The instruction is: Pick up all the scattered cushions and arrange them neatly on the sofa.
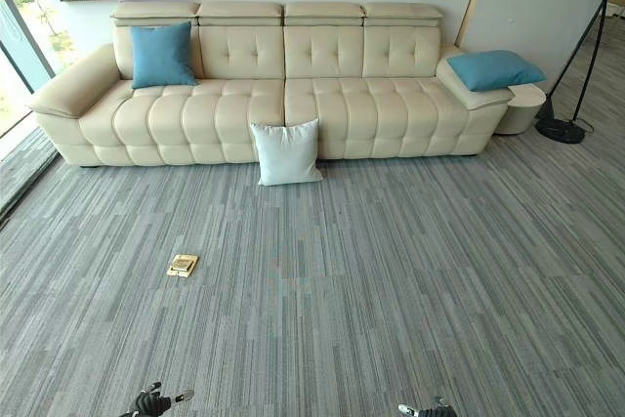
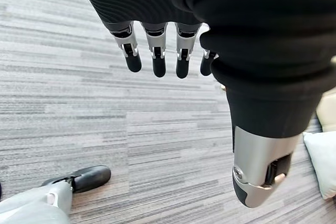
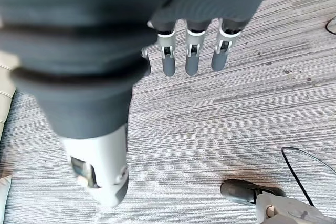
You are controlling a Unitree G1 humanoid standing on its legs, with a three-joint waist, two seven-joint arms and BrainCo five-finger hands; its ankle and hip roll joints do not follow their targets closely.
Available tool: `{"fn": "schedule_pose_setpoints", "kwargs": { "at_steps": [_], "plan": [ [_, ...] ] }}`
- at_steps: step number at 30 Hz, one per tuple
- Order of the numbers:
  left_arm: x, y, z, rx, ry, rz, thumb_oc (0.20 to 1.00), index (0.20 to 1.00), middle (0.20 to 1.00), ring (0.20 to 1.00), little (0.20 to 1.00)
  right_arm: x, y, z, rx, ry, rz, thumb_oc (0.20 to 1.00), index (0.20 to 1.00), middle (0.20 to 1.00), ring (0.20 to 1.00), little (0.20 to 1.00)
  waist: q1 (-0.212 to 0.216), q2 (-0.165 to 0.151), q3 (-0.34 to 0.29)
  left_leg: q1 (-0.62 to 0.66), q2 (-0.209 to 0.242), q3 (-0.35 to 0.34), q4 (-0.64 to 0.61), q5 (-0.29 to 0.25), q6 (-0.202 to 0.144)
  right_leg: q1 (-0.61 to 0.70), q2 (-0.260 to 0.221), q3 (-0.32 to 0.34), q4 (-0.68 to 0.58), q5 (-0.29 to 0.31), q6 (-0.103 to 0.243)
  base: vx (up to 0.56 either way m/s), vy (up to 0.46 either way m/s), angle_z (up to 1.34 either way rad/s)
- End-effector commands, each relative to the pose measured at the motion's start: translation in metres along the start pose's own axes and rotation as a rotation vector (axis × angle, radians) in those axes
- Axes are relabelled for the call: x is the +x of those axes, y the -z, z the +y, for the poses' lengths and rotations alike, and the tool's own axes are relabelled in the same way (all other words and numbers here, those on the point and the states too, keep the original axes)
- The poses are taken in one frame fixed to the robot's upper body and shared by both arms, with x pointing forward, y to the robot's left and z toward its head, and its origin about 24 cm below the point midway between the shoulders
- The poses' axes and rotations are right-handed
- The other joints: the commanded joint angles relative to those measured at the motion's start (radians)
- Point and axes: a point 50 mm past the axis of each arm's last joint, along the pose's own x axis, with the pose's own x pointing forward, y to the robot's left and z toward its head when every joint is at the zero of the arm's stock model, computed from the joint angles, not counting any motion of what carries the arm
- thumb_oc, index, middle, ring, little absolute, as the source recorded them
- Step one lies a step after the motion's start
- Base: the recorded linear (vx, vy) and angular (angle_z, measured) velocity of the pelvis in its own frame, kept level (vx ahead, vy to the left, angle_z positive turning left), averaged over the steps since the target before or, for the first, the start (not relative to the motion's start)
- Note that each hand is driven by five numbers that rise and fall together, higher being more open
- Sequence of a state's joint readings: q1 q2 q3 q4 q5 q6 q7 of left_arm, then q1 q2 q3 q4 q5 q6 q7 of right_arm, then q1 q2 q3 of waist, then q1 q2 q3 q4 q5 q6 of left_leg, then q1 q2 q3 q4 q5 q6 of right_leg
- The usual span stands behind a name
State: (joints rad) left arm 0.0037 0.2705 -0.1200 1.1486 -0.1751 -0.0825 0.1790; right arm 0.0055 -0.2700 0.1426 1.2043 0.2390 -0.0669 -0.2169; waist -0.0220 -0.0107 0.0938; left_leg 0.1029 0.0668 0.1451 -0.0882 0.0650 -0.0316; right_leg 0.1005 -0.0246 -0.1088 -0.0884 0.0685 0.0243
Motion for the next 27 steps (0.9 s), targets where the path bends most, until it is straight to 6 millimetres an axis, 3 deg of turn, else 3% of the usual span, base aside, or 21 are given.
{"fn": "schedule_pose_setpoints", "kwargs": {
  "at_steps": [1,12,27],
  "plan": [
    [0.007,-0.038,0.001,0.033,-0.017,-0.120,1.000,1.000,1.000,1.000,1.000,0.005,-0.042,0.005,0.058,0.003,-0.123,1.000,1.000,1.000,1.000,1.000,-0.020,-0.013,0.044,0.056,0.008,-0.001,0.001,-0.114,-0.035,0.044,-0.061,-0.015,0.001,-0.111,0.087,0.00,0.000,0.00],
    [0.004,-0.024,-0.018,-0.006,0.052,-0.063,1.000,1.000,1.000,1.000,1.000,0.002,-0.034,0.019,0.027,-0.046,-0.089,1.000,1.000,1.000,1.000,1.000,-0.017,-0.007,0.036,0.061,0.003,-0.006,0.001,-0.117,-0.031,0.046,-0.064,-0.014,0.001,-0.110,0.086,0.00,0.000,0.00],
    [0.004,-0.023,-0.019,0.010,0.065,-0.055,1.000,1.000,1.000,1.000,1.000,0.002,-0.038,0.021,0.023,-0.055,-0.099,1.000,1.000,1.000,1.000,1.000,-0.017,-0.009,0.064,0.048,-0.002,-0.011,0.001,-0.118,-0.028,0.033,-0.065,-0.017,0.001,-0.108,0.090,0.01,0.003,0.00]
  ]
}}
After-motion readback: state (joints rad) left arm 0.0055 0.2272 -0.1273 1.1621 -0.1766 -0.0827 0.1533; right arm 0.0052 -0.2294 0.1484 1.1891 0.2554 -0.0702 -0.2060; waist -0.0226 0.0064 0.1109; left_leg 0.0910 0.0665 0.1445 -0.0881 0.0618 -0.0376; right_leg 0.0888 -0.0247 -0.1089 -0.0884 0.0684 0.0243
